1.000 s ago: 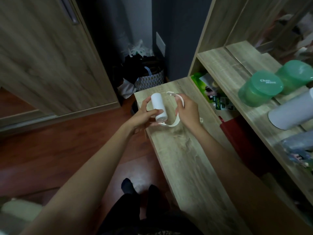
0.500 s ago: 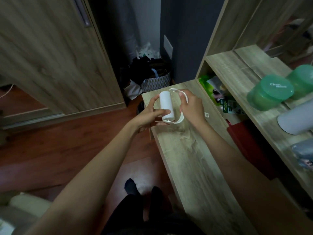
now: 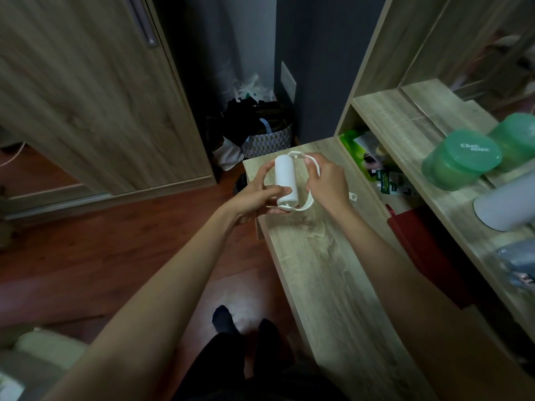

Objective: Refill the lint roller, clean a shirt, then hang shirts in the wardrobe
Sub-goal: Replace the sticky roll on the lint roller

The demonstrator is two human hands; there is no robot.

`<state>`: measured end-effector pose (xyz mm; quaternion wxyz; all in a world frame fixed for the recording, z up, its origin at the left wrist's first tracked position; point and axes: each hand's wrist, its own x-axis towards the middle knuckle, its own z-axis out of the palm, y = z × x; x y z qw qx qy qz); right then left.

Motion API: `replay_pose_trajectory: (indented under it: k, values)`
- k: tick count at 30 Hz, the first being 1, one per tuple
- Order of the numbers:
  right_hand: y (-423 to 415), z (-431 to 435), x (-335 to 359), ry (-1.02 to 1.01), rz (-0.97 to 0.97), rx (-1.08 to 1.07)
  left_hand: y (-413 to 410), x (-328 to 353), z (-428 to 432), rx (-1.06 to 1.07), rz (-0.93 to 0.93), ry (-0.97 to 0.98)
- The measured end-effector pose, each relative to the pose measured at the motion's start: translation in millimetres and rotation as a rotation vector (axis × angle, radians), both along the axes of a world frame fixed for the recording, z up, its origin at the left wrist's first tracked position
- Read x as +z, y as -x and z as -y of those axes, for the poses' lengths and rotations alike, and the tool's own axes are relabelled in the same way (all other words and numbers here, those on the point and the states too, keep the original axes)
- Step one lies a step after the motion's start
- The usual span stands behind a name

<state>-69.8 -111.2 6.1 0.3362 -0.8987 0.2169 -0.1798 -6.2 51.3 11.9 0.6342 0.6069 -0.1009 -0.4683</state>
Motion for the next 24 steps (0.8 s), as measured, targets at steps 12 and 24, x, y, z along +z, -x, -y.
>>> replay_pose_trajectory:
  k: [12,24]
  values:
    - [5,-7,-13,0.034,-0.067,-0.096,8,1,0,-0.045,0.145,-0.103]
    - [3,-6,-27,-0.120,-0.177,-0.205,6,-1,0,-0.105,0.225,-0.142]
